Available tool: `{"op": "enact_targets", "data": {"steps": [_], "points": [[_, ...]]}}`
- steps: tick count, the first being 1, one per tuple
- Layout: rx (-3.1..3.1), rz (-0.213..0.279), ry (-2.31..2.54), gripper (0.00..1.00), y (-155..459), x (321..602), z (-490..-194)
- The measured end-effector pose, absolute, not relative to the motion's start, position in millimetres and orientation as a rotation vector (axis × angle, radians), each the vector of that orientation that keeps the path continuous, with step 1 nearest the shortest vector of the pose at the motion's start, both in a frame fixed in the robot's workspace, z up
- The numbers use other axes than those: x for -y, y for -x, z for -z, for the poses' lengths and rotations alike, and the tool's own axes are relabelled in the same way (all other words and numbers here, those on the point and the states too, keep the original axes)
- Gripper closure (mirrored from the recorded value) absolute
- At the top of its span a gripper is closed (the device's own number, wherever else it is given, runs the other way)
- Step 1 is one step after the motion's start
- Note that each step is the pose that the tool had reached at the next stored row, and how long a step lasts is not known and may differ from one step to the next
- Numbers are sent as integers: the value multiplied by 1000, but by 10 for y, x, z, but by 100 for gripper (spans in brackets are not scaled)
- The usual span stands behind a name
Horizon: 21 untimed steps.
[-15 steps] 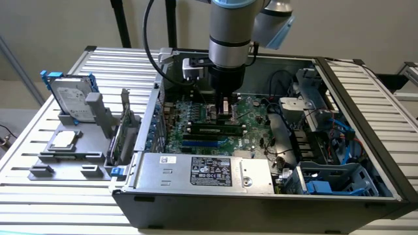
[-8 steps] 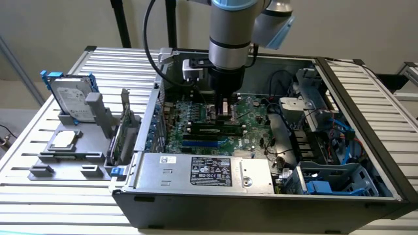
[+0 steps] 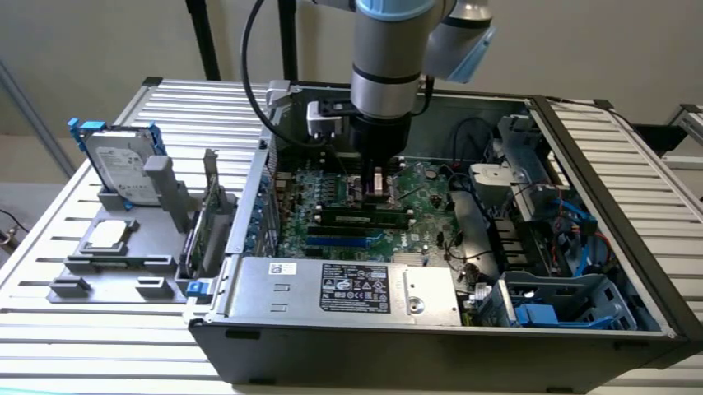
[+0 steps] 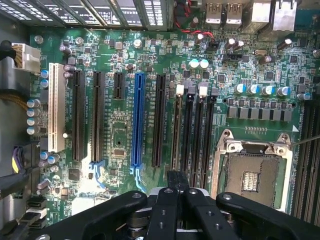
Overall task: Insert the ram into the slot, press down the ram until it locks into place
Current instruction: 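Press down the ram until it locks into place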
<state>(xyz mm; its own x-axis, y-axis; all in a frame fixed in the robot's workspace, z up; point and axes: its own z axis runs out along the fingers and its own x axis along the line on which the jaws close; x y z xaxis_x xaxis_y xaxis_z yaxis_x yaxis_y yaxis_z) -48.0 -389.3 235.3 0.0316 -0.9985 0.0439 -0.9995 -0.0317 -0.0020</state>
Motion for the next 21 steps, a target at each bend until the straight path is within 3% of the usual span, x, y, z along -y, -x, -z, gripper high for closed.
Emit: {"op": "enact_targets", "data": {"steps": [16, 21], "points": [[2164, -50, -2233, 90, 482, 3892, -2248], [2161, -41, -2231, 90, 479, 3891, -2416]]}}
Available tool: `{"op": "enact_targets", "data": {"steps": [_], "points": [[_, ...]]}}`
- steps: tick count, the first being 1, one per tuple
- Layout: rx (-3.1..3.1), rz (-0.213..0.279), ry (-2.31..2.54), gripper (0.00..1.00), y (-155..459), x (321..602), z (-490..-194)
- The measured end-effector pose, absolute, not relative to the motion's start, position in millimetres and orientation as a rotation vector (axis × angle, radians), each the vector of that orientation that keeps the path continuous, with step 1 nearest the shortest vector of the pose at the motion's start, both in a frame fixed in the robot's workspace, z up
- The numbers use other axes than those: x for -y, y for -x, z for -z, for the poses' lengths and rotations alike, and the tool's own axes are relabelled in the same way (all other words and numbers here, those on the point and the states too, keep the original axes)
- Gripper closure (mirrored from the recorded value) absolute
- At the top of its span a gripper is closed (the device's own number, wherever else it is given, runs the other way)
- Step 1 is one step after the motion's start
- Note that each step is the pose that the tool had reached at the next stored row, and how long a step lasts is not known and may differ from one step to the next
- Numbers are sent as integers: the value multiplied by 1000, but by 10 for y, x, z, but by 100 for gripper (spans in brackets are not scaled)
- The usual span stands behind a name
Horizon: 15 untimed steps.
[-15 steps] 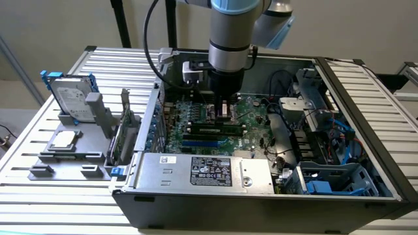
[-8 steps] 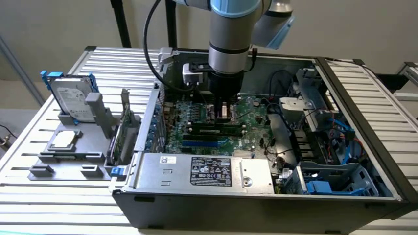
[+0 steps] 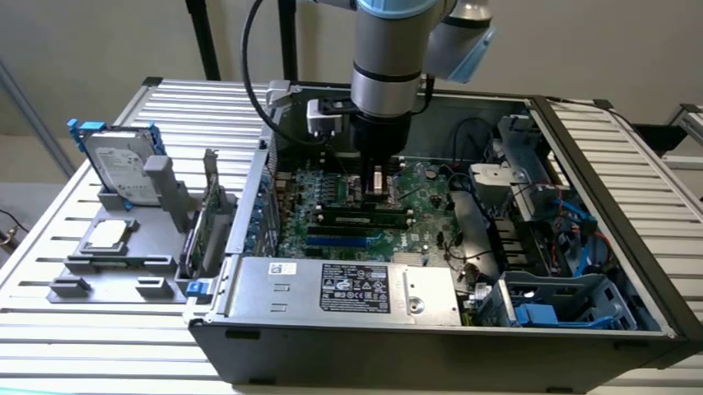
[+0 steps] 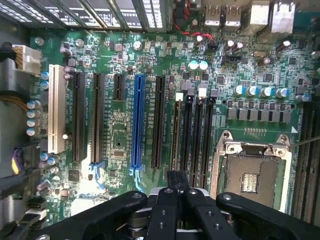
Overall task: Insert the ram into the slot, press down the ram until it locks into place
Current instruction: 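Press down the ram until it locks into place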
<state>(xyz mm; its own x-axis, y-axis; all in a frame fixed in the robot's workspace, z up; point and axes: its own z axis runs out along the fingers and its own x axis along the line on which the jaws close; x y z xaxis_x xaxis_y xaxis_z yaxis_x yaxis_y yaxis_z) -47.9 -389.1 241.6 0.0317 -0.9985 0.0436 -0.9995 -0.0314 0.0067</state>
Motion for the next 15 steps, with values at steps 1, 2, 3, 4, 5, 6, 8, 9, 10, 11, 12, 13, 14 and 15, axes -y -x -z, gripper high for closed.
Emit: {"op": "enact_targets", "data": {"steps": [1, 2, 3, 4, 5, 6, 8, 9, 10, 11, 12, 13, 14, 15], "points": [[2161, -39, -2230, 90, 478, 3891, -2452], [2159, -37, -2229, 90, 477, 3891, -2478], [2159, -36, -2228, 90, 476, 3892, -2494], [2159, -36, -2228, 90, 476, 3892, -2497], [2159, -35, -2228, 90, 476, 3891, -2497], [2159, -35, -2228, 90, 476, 3891, -2496], [2159, -35, -2228, 90, 476, 3892, -2497], [2159, -35, -2228, 90, 476, 3892, -2498], [2159, -35, -2228, 90, 476, 3892, -2497], [2159, -35, -2228, 90, 476, 3892, -2497], [2159, -35, -2228, 90, 476, 3892, -2498], [2159, -35, -2228, 90, 476, 3892, -2497], [2159, -35, -2228, 90, 476, 3892, -2497], [2159, -35, -2228, 90, 476, 3892, -2498]]}}
